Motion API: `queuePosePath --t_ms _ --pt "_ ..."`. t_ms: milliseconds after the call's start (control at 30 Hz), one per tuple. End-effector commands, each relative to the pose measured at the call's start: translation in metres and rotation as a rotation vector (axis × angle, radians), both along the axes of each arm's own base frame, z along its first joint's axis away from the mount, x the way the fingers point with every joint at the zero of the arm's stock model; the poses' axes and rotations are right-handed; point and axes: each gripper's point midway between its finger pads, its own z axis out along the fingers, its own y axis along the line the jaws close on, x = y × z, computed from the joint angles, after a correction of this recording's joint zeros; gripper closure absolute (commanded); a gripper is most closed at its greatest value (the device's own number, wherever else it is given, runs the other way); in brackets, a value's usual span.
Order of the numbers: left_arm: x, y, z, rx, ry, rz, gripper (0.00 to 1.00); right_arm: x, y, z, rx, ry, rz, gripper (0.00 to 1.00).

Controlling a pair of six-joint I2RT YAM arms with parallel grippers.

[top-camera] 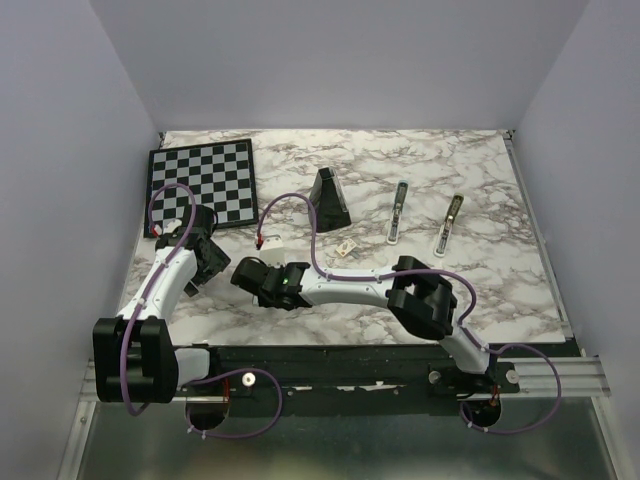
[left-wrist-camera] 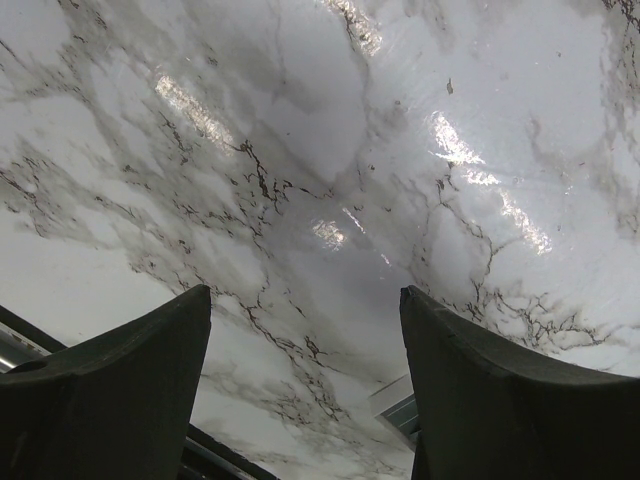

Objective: Unload the staples from the stapler

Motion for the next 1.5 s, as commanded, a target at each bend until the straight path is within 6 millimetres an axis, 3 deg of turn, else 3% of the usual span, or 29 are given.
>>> queuePosePath --t_ms 0,333,700,833,1033,1467 --pt "0.004 0.007 0.007 0.025 -0.013 0.025 0.18 0.003 0.001 0.002 -0.008 -0.026 -0.039 0.66" --pt "0.004 0.007 0.007 0.029 -0.009 0.028 0.18 0.004 0.001 0.006 -0.005 -0.037 -0.043 0.72" --pt "0.003 0.009 0.007 0.036 -0.007 0.036 0.18 0.007 -0.011 0.028 0.016 -0.066 -0.086 0.70" --pt "0.002 0.009 0.006 0.036 -0.002 0.040 0.18 0.008 -0.016 0.025 0.007 -0.071 -0.099 0.70" --pt "0.002 0.009 0.005 0.037 -0.001 0.041 0.18 0.011 -0.010 0.033 0.015 -0.094 -0.057 0.68" --pt "0.002 0.010 0.005 0.041 0.005 0.042 0.18 0.012 -0.020 0.010 -0.038 -0.072 -0.029 0.74"
